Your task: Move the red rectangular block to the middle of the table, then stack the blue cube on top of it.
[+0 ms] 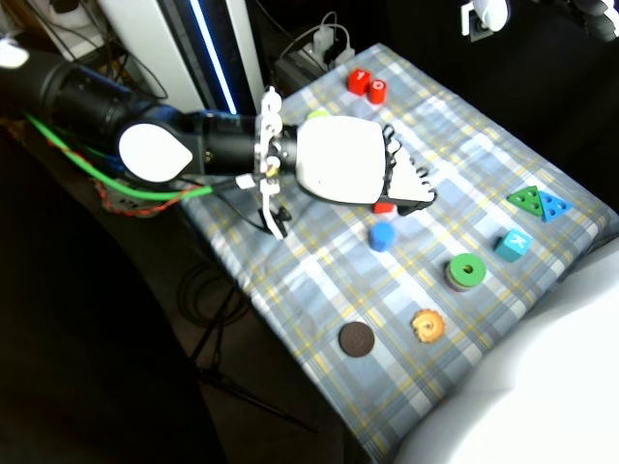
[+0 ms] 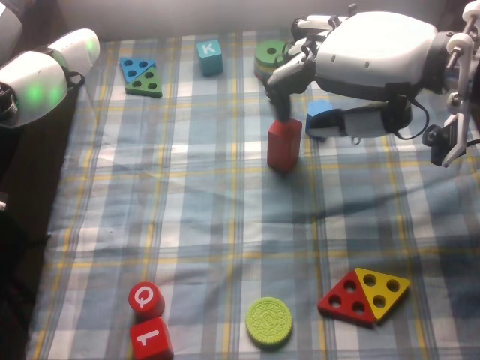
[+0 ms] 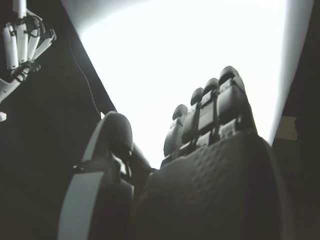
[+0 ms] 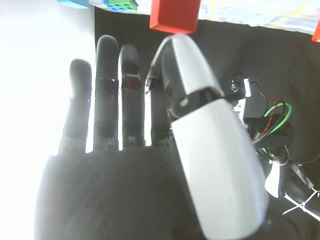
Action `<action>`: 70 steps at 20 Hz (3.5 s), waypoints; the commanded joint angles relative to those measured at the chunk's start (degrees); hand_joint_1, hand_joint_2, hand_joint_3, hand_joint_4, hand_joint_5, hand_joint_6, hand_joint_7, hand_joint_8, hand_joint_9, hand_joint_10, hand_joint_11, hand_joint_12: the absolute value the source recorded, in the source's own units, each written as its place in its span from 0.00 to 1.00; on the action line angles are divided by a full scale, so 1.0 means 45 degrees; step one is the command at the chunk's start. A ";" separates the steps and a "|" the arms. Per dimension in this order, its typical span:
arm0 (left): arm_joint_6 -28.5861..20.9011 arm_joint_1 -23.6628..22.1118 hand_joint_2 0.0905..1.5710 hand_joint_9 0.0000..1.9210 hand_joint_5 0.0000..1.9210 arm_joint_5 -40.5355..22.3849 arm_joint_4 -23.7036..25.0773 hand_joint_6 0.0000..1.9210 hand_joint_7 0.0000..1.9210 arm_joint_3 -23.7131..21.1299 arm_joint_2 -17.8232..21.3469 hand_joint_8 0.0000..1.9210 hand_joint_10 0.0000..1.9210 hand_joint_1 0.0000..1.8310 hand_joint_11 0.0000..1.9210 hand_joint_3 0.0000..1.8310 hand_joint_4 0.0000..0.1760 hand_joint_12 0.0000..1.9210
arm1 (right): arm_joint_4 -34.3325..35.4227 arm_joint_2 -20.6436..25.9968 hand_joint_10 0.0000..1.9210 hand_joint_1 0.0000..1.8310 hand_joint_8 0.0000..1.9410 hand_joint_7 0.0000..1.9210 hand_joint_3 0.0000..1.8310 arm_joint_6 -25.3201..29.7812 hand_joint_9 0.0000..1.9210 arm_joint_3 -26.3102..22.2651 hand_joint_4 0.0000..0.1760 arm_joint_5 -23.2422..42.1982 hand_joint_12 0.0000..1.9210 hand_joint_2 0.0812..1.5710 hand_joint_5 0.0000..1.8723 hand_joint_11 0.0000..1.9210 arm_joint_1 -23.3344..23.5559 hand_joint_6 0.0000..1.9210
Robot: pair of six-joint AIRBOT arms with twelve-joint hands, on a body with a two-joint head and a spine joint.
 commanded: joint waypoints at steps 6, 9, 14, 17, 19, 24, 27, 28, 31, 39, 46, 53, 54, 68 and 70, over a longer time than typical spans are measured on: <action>-0.0092 -0.0088 0.95 0.00 0.00 -0.1562 0.0404 0.00 0.00 -0.0001 -0.0025 0.00 0.00 0.28 0.00 0.00 0.58 0.00 | 0.0339 -0.0013 0.56 0.56 0.51 0.26 0.00 0.0006 0.15 -0.0023 0.00 0.1271 0.88 0.80 0.36 0.00 0.0100 0.75; -0.0092 -0.0088 0.95 0.00 0.00 -0.1570 0.0404 0.00 0.00 -0.0004 -0.0025 0.00 0.00 0.27 0.00 0.00 0.60 0.00 | 0.0339 -0.0013 0.52 0.55 0.45 0.26 0.00 0.0006 0.15 -0.0031 0.00 0.1271 0.87 0.79 0.37 0.00 0.0100 0.74; -0.0092 -0.0077 0.95 0.00 0.00 -0.1572 0.0406 0.00 0.00 -0.0013 -0.0021 0.00 0.00 0.27 0.00 0.00 0.55 0.00 | 0.0410 0.0226 0.74 0.58 0.57 0.21 0.00 0.0006 0.15 -0.0090 0.00 0.1276 0.98 0.76 0.16 0.05 0.0104 0.65; -0.0092 -0.0065 0.95 0.00 0.00 -0.1577 0.0404 0.00 0.00 -0.0017 -0.0022 0.00 0.00 0.28 0.00 0.00 0.52 0.00 | 0.0501 0.0445 0.53 0.55 0.35 0.13 0.00 0.0006 0.03 -0.0133 0.00 0.1266 0.82 0.73 0.07 0.00 0.0104 0.49; -0.0092 -0.0060 0.94 0.00 0.00 -0.1594 0.0404 0.00 0.00 -0.0020 -0.0020 0.00 0.00 0.28 0.00 0.00 0.58 0.00 | 0.0538 0.0476 0.17 0.52 0.07 0.03 0.00 0.0006 0.00 -0.0132 0.30 0.1235 0.48 0.72 0.03 0.00 0.0103 0.22; -0.0092 -0.0056 0.94 0.00 0.00 -0.1596 0.0393 0.00 0.00 -0.0023 -0.0026 0.00 0.00 0.32 0.00 0.00 0.54 0.00 | 0.0579 0.0511 0.13 0.52 0.02 0.13 0.00 0.0005 0.09 0.0057 0.26 0.0819 0.65 0.70 0.06 0.00 0.0029 0.03; -0.0092 -0.0018 0.94 0.00 0.00 -0.1603 0.0388 0.00 0.00 -0.0019 -0.0025 0.00 0.00 0.33 0.00 0.00 0.56 0.00 | 0.0577 0.0260 0.41 0.55 0.12 0.24 0.00 0.0004 0.11 0.0367 0.00 0.0358 0.87 0.68 0.12 0.00 -0.0060 0.27; -0.0092 -0.0002 0.94 0.00 0.00 -0.1608 0.0381 0.00 0.00 -0.0019 -0.0025 0.00 0.00 0.33 0.00 0.00 0.56 0.00 | 0.0577 0.0192 0.42 0.55 0.13 0.23 0.00 0.0002 0.09 0.0452 0.00 0.0200 0.85 0.67 0.11 0.00 -0.0097 0.30; -0.0191 0.0026 0.94 0.00 0.00 -0.1612 0.0376 0.00 0.00 -0.0005 -0.0025 0.00 0.00 0.31 0.00 0.00 0.55 0.00 | 0.0742 0.0097 0.47 0.57 0.25 0.20 0.00 0.0002 0.10 0.0651 0.00 -0.0044 0.86 0.68 0.12 0.00 -0.0257 0.25; -0.0389 0.0155 0.94 0.00 0.00 -0.1711 0.0349 0.00 0.00 0.0012 -0.0027 0.00 0.00 0.31 0.00 0.00 0.67 0.00 | 0.0871 -0.0430 0.45 0.59 0.07 0.25 0.00 0.0002 0.14 0.1131 0.00 -0.0392 0.90 0.68 0.25 0.05 -0.0315 0.04; -0.0429 0.0174 0.94 0.00 0.00 -0.1729 0.0351 0.00 0.00 0.0012 -0.0029 0.00 0.00 0.30 0.00 0.00 0.66 0.00 | 0.0875 -0.0752 0.51 0.57 0.03 0.32 0.00 0.0002 0.15 0.1429 0.00 -0.0698 0.93 0.69 0.30 0.00 -0.0315 0.03; -0.0431 0.0184 0.95 0.00 0.00 -0.1729 0.0351 0.00 0.00 0.0014 -0.0030 0.00 0.00 0.28 0.00 0.00 0.64 0.00 | 0.0883 -0.0896 0.70 0.63 0.70 0.40 0.00 0.0002 0.23 0.1567 0.15 -0.0815 0.93 0.78 0.40 0.00 -0.0312 0.70; -0.0431 0.0187 0.95 0.00 0.00 -0.1733 0.0351 0.00 0.00 0.0014 -0.0032 0.00 0.00 0.28 0.00 0.00 0.68 0.00 | 0.0884 -0.0894 0.69 0.62 0.73 0.38 0.00 0.0002 0.23 0.1494 0.16 -0.0694 0.93 0.79 0.38 0.00 -0.0311 0.73; -0.0510 0.0191 0.94 0.00 0.00 -0.1771 0.0348 0.00 0.00 0.0008 -0.0044 0.00 0.00 0.30 0.00 0.00 0.53 0.00 | 0.0586 0.0103 0.77 0.56 0.51 0.14 0.00 0.0004 0.06 0.0118 0.00 0.1282 1.00 0.84 0.32 0.01 0.0216 0.81; -0.0520 0.0197 0.94 0.00 0.00 -0.1772 0.0348 0.00 0.00 0.0005 -0.0048 0.00 0.00 0.30 0.00 0.00 0.55 0.00 | 0.0577 0.0159 0.76 0.58 0.76 0.23 0.00 0.0004 0.14 0.0063 0.00 0.1287 1.00 0.86 0.34 0.06 0.0228 0.83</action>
